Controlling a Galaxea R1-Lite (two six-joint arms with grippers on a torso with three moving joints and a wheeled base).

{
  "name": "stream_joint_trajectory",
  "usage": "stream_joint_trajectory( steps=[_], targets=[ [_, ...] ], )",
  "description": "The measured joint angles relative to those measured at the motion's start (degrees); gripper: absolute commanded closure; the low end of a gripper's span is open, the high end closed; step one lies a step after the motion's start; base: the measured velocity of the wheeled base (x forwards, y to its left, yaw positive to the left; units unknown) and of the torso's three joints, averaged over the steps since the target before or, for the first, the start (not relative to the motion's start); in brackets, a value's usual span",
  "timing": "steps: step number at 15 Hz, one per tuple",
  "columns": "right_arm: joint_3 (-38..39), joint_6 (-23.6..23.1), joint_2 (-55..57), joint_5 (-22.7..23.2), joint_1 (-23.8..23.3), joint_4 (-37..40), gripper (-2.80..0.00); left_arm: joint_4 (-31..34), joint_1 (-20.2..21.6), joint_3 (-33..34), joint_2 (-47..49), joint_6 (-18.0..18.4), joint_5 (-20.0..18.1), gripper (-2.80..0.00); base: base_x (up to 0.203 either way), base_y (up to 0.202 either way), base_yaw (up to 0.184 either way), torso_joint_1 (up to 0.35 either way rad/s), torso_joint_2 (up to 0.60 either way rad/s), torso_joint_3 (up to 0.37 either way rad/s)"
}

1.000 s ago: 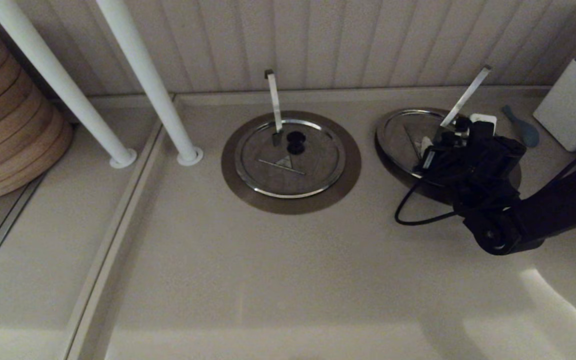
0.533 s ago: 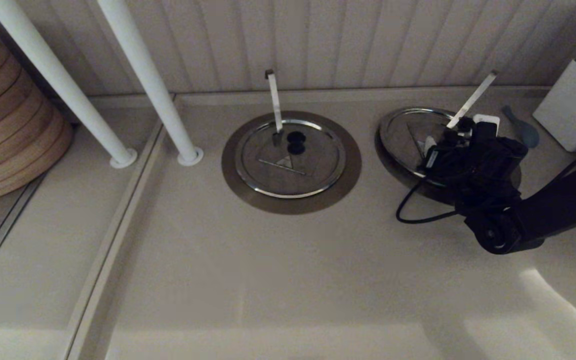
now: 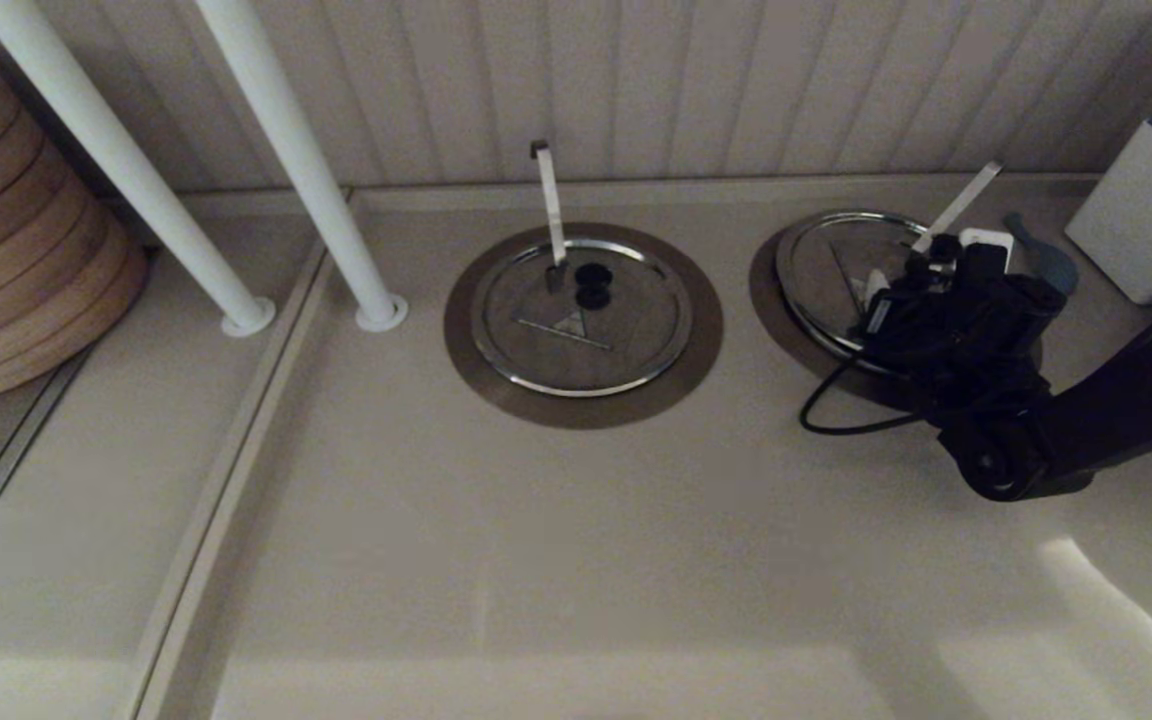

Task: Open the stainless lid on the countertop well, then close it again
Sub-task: Open the lid

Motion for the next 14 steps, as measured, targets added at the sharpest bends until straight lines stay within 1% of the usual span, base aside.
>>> stream_joint_trajectory(
  steps=[5, 10, 14],
  targets=[
    [4.0, -0.5, -1.9, -0.3, 1.1, 0.1, -2.80, 0.0, 0.0, 0.0, 0.0, 0.0, 0.0, 0.00, 0.000, 0.000, 0.000, 0.000, 0.00, 0.000],
    [7.5, -0.4, -3.4, -0.2, 1.2, 0.1, -2.80, 0.0, 0.0, 0.0, 0.0, 0.0, 0.0, 0.00, 0.000, 0.000, 0.000, 0.000, 0.00, 0.000],
    [8.7, -0.2, -3.8, -0.2, 1.8, 0.1, -2.80, 0.0, 0.0, 0.0, 0.0, 0.0, 0.0, 0.00, 0.000, 0.000, 0.000, 0.000, 0.00, 0.000]
  ],
)
